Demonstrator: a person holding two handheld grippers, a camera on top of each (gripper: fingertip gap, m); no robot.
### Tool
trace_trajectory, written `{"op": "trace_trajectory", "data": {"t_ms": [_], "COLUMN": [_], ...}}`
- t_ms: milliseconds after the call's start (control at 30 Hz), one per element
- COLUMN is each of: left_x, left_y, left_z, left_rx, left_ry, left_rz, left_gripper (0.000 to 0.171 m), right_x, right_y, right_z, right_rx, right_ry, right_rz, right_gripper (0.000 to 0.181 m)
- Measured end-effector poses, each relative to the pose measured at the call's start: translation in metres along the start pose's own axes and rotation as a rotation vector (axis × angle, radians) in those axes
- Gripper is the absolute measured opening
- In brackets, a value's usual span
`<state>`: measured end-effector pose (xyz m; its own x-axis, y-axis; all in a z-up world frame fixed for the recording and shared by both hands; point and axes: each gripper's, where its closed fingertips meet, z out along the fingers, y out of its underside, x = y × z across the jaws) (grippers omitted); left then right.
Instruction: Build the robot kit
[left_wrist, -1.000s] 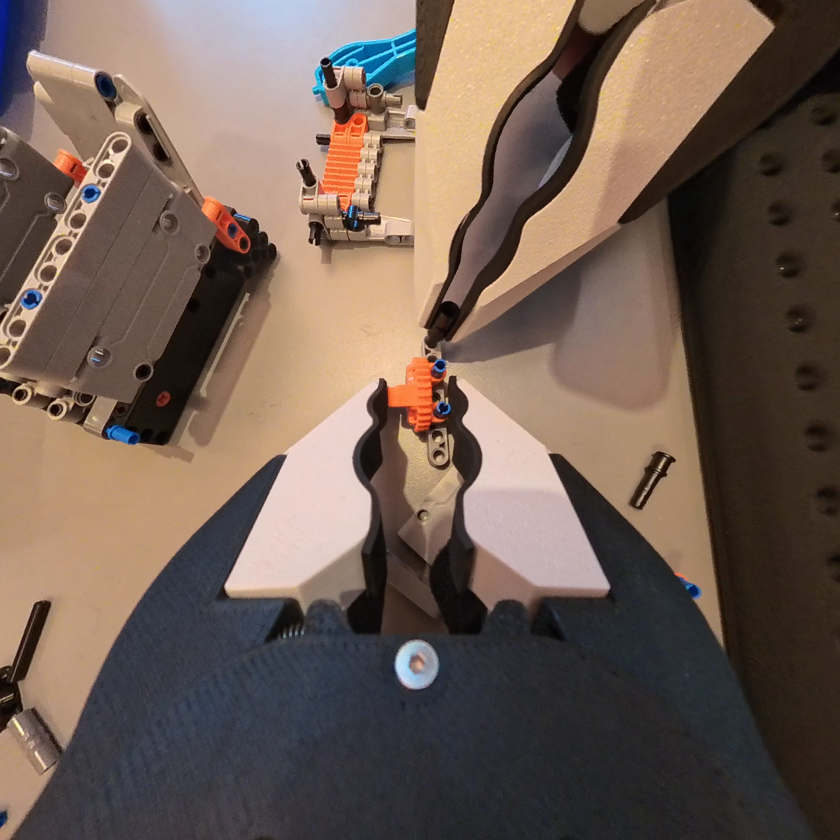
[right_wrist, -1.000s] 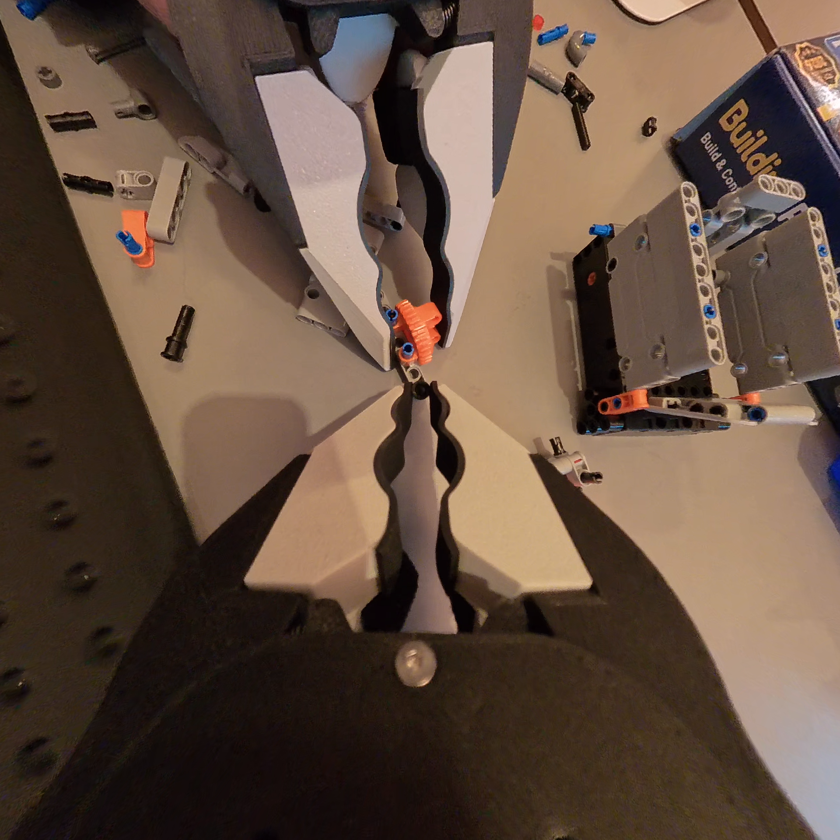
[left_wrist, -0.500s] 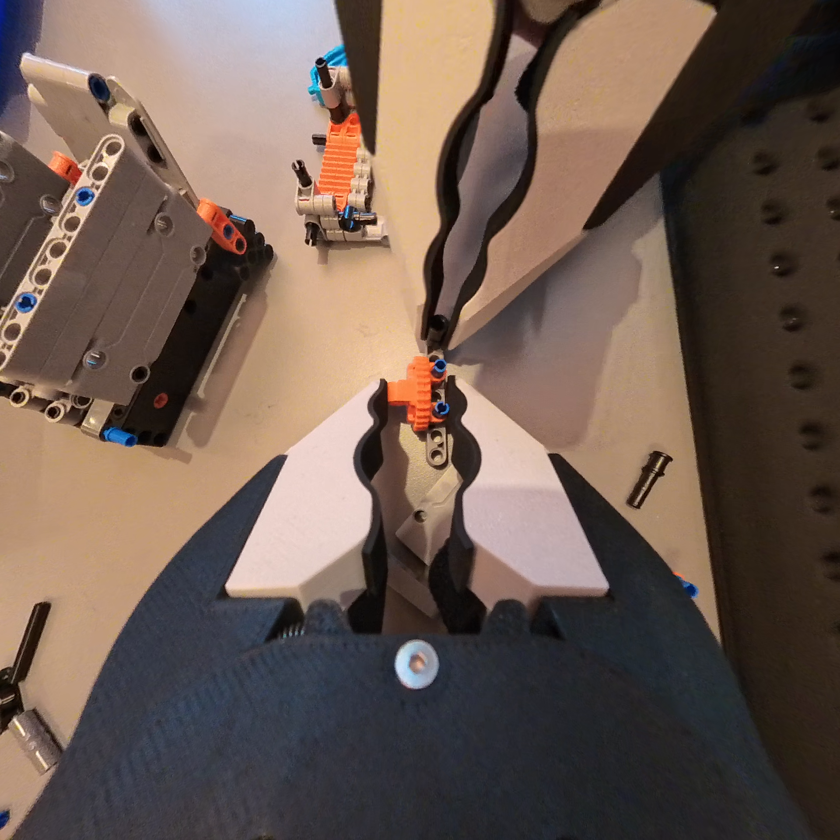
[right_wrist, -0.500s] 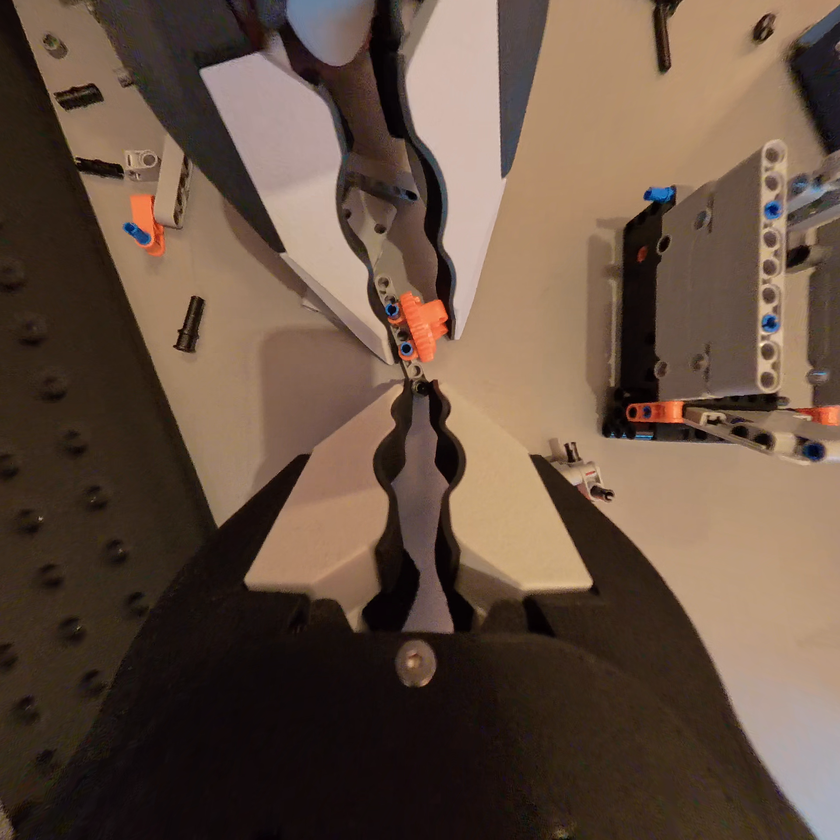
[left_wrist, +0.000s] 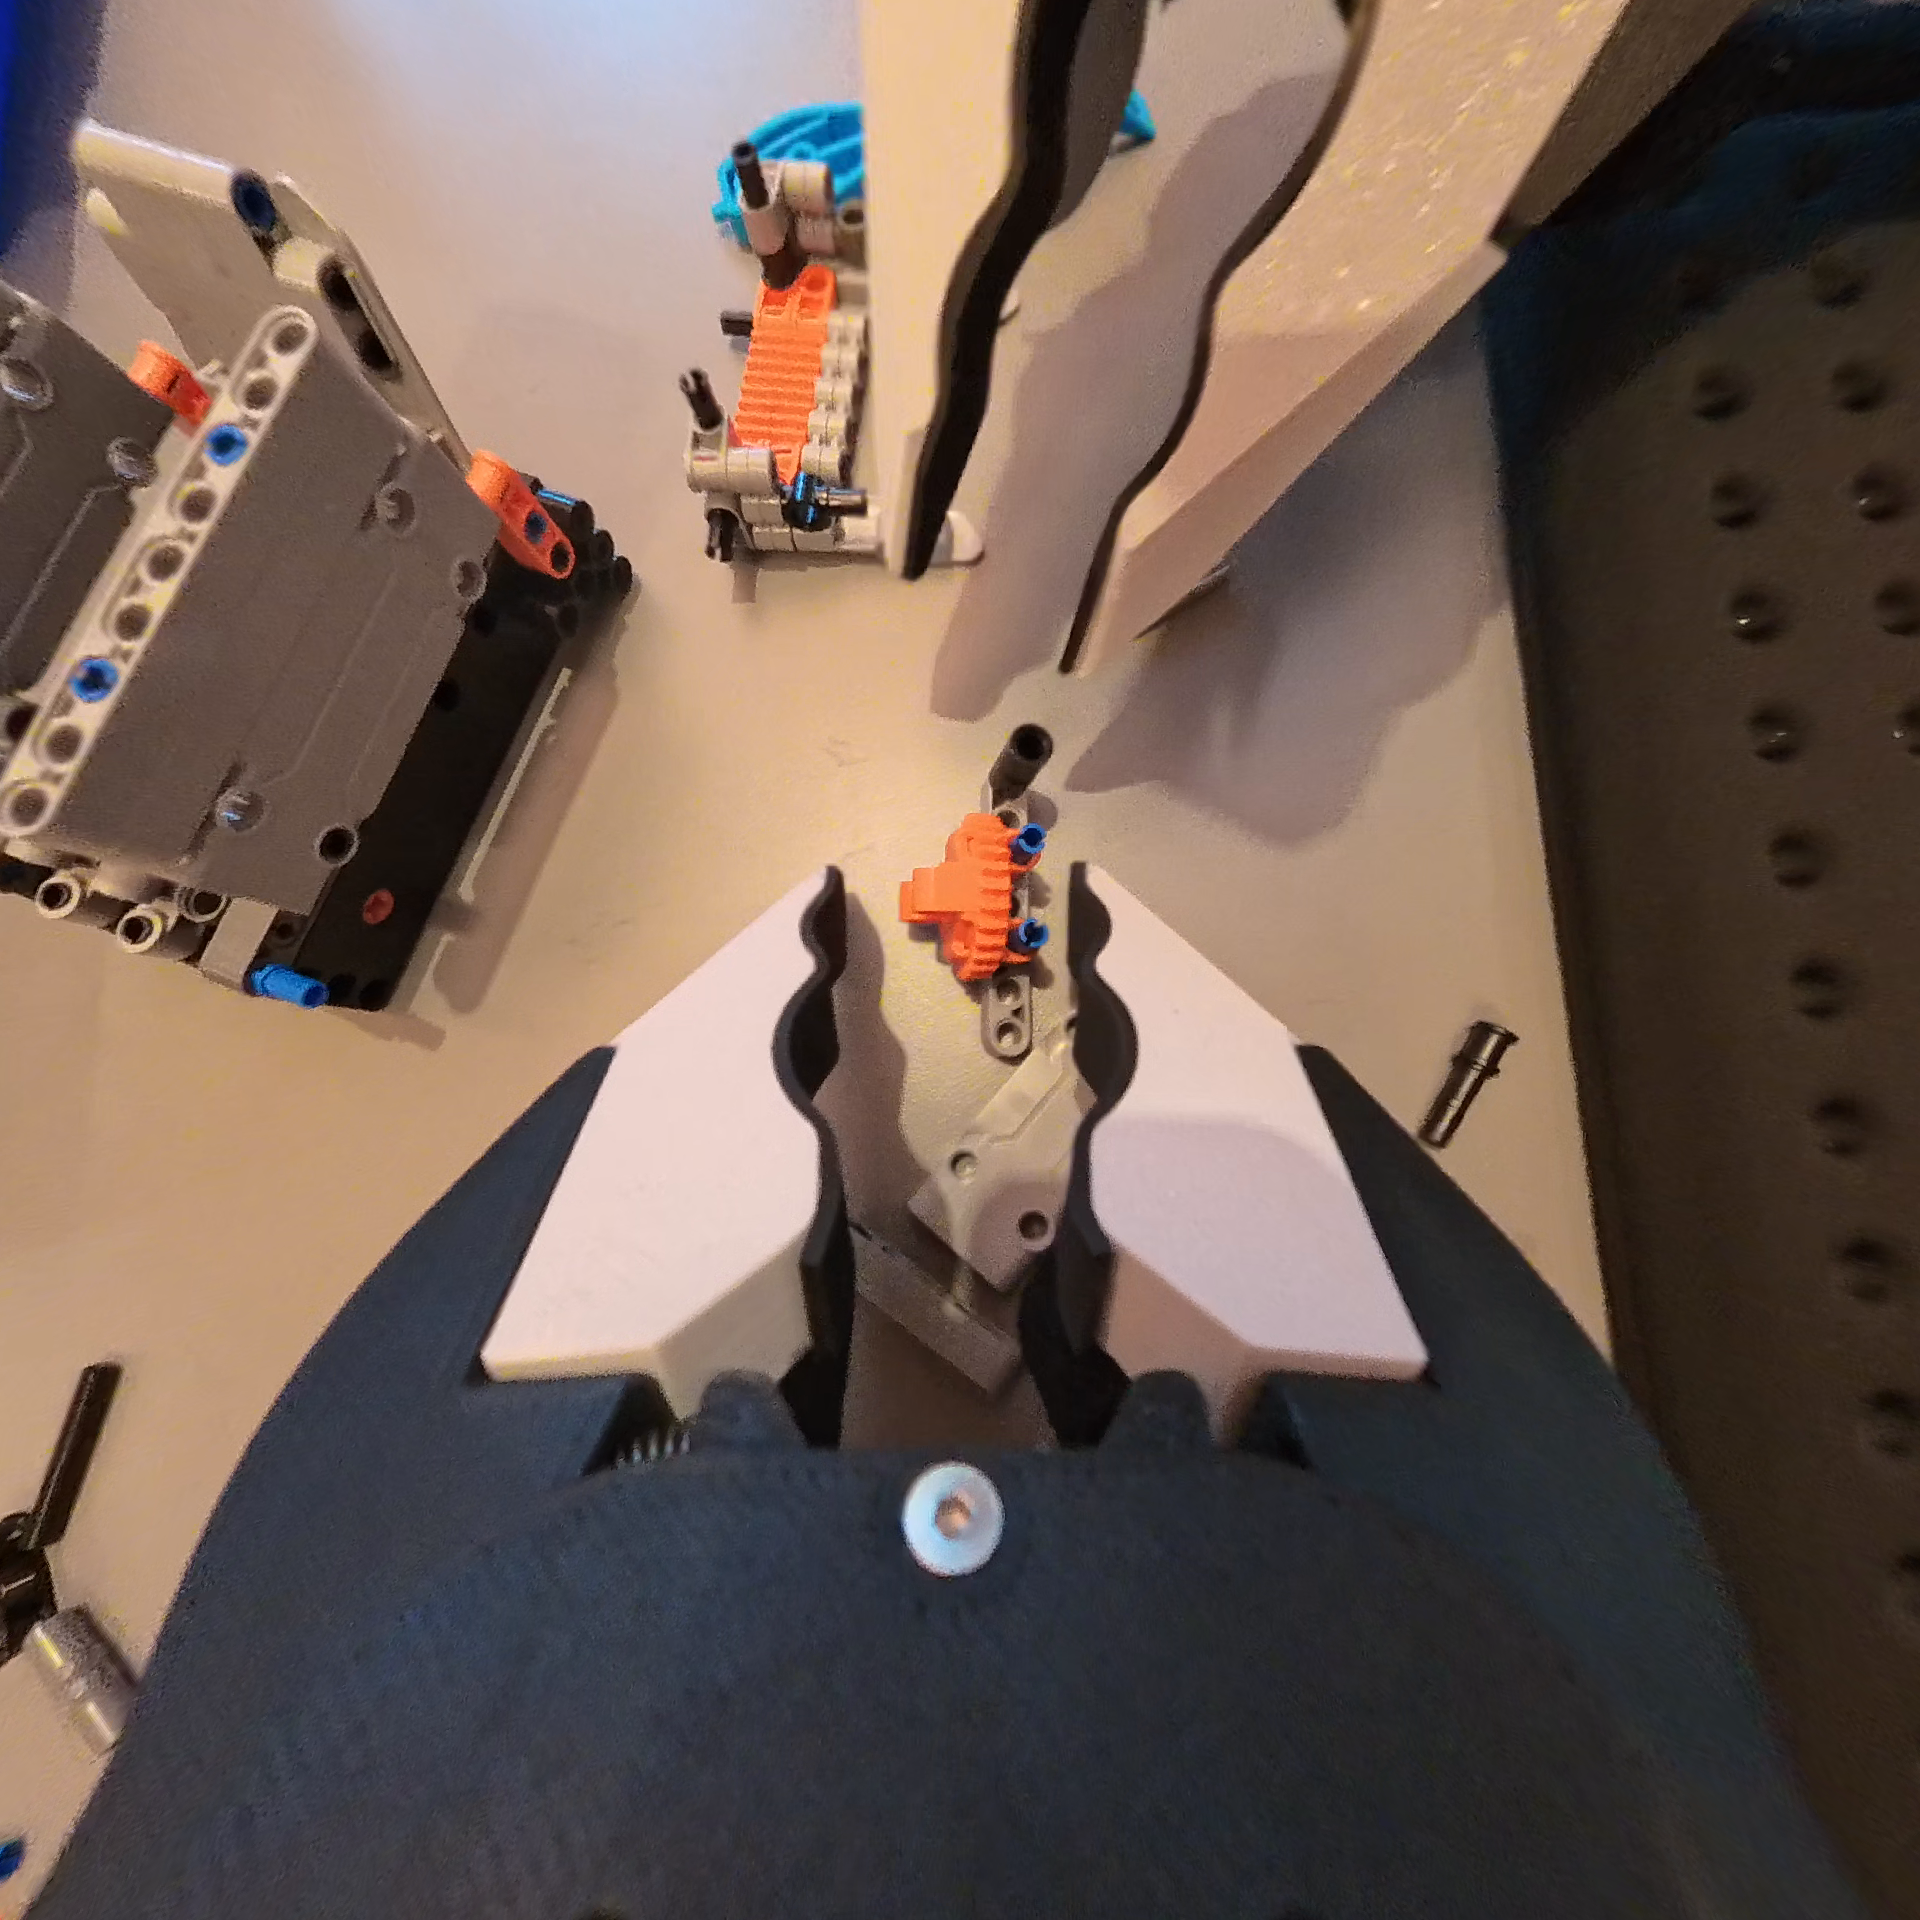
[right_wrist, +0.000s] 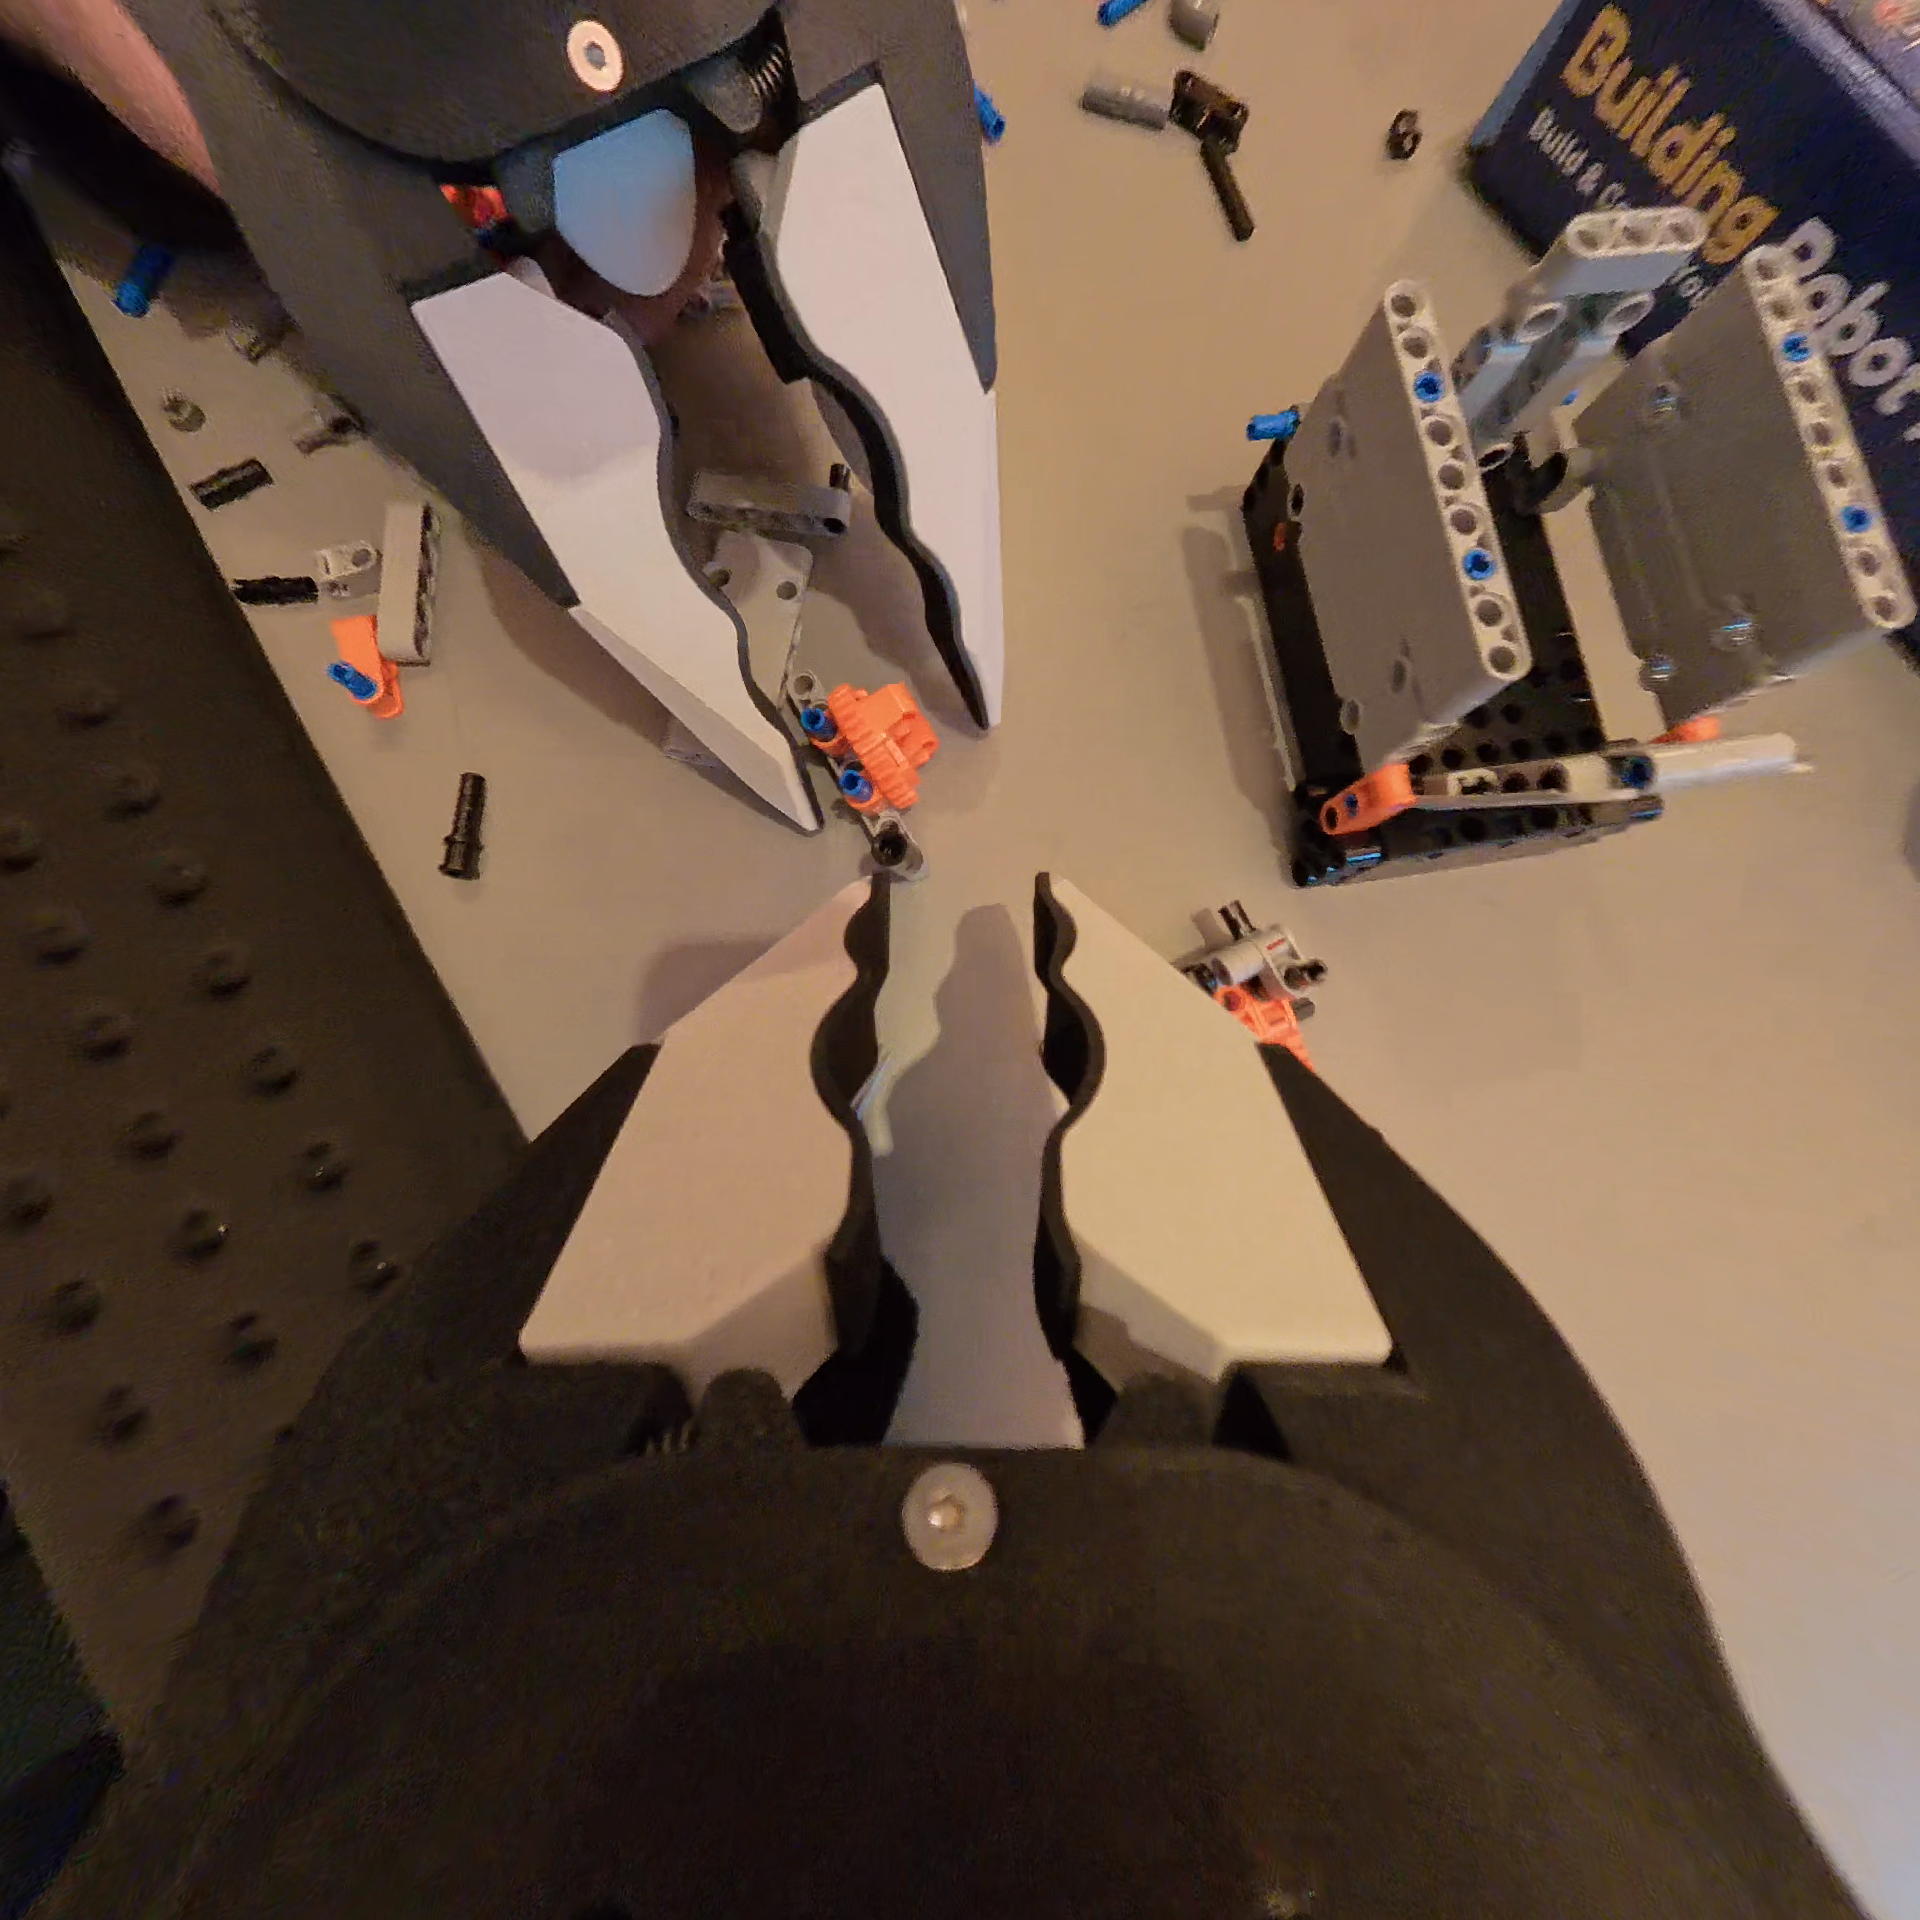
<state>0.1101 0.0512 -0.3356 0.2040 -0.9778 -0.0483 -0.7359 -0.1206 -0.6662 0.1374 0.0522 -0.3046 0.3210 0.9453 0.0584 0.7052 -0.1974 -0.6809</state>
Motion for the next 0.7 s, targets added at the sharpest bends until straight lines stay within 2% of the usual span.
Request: {"op": "trace_trajectory", "data": {"t_ms": [167,367,533,700], "left_x": [-0.008,-0.031,-0.044,-0.041], "left_y": [-0.008,-0.001,0.018,0.055], "left_z": [-0.024,-0.08,-0.125,-0.137], "left_rx": [0.058,0.056,0.077,0.036], "left_ry": [0.006,-0.083,-0.167,-0.206], "left_rz": [-0.035,-0.066,-0.116,-0.135], "left_gripper": [0.047,0.043,0.037,0.035], "right_x": [-0.025,-0.068,-0.089,-0.092], "right_y": [-0.016,-0.025,-0.015,-0.01], "right_z": [-0.017,-0.008,0.003,0.004], "right_rx": [0.035,0.041,-0.015,-0.015], "right_ry": [0.003,-0.101,-0.164,-0.159], "right_rz": [-0.041,-0.062,-0.063,-0.028], "right_gripper": [0.019,0.016,0.017,0.016]}}
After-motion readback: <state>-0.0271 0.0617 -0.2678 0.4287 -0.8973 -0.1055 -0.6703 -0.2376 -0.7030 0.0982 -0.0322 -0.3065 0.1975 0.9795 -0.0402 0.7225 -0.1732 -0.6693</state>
